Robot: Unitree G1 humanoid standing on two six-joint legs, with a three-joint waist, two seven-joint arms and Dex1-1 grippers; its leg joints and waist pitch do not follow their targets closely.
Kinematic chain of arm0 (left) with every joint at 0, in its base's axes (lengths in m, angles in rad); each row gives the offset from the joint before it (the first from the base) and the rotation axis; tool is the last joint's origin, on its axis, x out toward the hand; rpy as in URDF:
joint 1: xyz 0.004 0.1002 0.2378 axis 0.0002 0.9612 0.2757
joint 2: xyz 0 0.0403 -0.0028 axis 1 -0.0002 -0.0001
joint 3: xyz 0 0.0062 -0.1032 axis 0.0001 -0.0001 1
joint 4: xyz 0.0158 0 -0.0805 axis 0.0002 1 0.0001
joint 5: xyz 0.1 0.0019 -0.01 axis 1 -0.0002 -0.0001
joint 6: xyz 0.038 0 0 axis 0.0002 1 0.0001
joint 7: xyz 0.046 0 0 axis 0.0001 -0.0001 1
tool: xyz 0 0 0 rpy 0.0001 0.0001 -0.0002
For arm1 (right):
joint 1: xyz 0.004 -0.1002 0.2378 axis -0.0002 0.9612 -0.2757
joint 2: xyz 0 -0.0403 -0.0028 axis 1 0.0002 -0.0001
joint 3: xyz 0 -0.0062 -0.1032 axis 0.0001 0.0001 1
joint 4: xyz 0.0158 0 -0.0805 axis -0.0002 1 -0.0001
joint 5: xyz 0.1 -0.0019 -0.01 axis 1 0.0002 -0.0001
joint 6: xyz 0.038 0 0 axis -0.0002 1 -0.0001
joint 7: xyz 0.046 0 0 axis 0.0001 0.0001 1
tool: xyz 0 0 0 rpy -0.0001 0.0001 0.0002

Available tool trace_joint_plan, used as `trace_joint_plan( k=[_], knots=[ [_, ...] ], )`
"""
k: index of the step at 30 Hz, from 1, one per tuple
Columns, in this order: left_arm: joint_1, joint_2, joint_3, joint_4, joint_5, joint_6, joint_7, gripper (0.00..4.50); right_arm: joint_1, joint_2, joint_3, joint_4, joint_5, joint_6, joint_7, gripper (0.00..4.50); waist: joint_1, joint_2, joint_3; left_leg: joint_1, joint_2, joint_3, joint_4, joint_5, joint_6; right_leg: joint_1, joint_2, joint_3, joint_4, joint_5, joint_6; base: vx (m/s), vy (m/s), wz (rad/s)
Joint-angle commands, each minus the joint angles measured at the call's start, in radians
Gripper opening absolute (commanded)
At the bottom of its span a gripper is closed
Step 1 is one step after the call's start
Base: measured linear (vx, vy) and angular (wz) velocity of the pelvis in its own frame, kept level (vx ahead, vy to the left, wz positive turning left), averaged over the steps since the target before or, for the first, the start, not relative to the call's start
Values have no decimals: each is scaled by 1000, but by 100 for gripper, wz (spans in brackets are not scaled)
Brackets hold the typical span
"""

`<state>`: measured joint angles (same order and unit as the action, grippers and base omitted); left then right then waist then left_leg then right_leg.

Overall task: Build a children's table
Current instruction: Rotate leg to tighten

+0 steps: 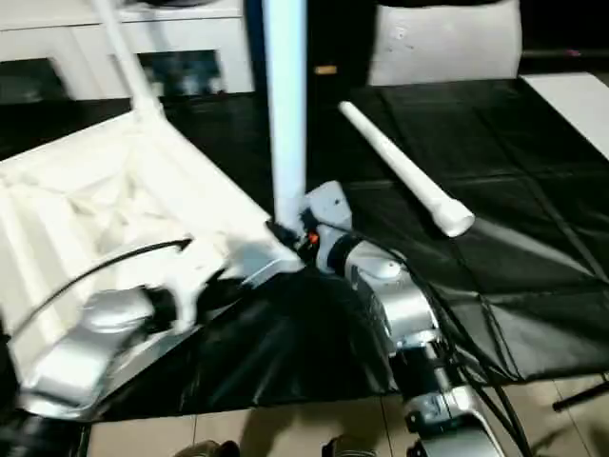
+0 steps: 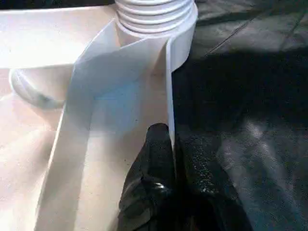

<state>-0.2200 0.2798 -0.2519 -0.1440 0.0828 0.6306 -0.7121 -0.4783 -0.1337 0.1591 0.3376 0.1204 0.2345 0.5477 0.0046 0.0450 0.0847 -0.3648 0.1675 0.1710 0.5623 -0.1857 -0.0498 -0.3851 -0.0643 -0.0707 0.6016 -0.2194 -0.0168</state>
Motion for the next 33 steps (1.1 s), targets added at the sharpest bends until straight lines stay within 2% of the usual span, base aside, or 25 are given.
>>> trace_joint_plan(
  k=[1,2,3,6,8,10,12,13,14,16,20,21,22,24,29,30,31,33],
  knots=[
    [-25,-28,-93,-24,-12,-7,-16,0,40,34,63,102,-20,85,4,195,5,-4,-26,4,63,-28,-74,-308,42,19,-86,64,-109,-444,-157,0,0,0],
    [-39,-15,-90,-11,3,-6,-8,0,43,38,68,103,-23,84,3,195,5,-3,-27,2,64,-30,-76,-314,33,20,-85,65,-109,-442,-150,0,0,0],
    [-44,-5,-91,-8,9,-6,-8,0,43,40,69,106,-24,87,4,195,6,3,-28,5,65,-31,-77,-322,27,18,-84,66,-107,-431,-148,0,0,0],
    [-51,24,-90,-8,7,7,-19,0,41,47,72,117,-14,105,21,195,2,2,-27,3,64,-33,-81,-350,14,19,-82,66,-106,-400,-156,0,0,0],
    [-48,27,-85,-13,10,21,-21,0,34,48,76,133,-25,94,28,251,1,3,-28,5,63,-33,-80,-363,8,18,-83,66,-107,-403,-158,0,0,0],
    [-47,24,-78,-13,9,26,-19,0,32,51,67,141,-35,77,5,265,2,2,-28,6,63,-32,-79,-364,9,17,-85,68,-109,-413,-158,0,0,0],
    [-51,28,-71,-3,8,15,-17,0,29,48,71,148,-43,52,10,272,4,0,-30,7,63,-31,-78,-352,12,17,-85,69,-110,-412,-158,0,0,0],
    [-51,29,-71,-2,8,14,-17,0,29,48,71,148,-45,51,10,291,4,4,-30,7,64,-30,-78,-350,12,16,-85,68,-110,-404,-161,0,0,0],
    [-53,31,-69,0,6,11,-17,0,30,47,72,147,-44,52,15,291,4,2,-31,6,63,-30,-77,-344,14,18,-85,68,-109,-394,-163,0,0,0],
    [-59,43,-63,11,-4,-5,-19,0,34,42,75,141,-41,55,34,319,7,4,-36,2,65,-29,-77,-302,20,24,-82,68,-101,-311,-182,0,0,0],
    [-76,67,-49,42,-20,-33,-48,0,50,26,69,127,-57,26,24,343,12,6,-39,2,62,-25,-72,-260,34,28,-81,67,-97,-257,-198,0,0,0],
    [-82,78,-44,56,-23,-48,-60,0,60,20,65,119,-63,10,14,353,17,7,-43,4,64,-22,-69,-237,37,28,-85,68,-95,-219,-207,0,0,0],
    [-88,87,-42,68,-27,-66,-74,0,68,12,64,112,-74,5,1,363,18,5,-45,-1,62,-23,-69,-205,44,35,-79,66,-86,-170,-213,0,0,0],
    [-102,119,-41,101,-36,-107,-118,0,99,-17,63,66,-53,19,49,372,24,8,-44,2,61,-21,-66,-195,55,34,-80,65,-88,-158,-212,0,0,0],
    [-135,172,-49,175,-62,-196,-213,0,165,-88,54,-17,-33,-29,138,416,36,11,-48,6,64,-21,-64,-171,64,38,-78,63,-80,-78,-223,0,0,0],
    [-153,195,-63,215,-66,-249,-264,0,191,-113,25,-61,-7,-33,167,427,37,11,-50,4,63,-21,-63,-153,72,42,-77,63,-76,-40,-230,0,0,0],
    [-154,197,-65,219,-66,-253,-268,0,193,-115,23,-66,-4,-32,170,427,37,10,-50,5,63,-21,-62,-153,75,43,-79,64,-76,-36,-231,0,0,0],
    [-172,215,-81,257,-70,-325,-326,0,209,-144,0,-104,17,-37,193,447,37,13,-50,4,63,-21,-61,-153,79,44,-80,62,-75,-33,-240,0,0,0]
  ],
)
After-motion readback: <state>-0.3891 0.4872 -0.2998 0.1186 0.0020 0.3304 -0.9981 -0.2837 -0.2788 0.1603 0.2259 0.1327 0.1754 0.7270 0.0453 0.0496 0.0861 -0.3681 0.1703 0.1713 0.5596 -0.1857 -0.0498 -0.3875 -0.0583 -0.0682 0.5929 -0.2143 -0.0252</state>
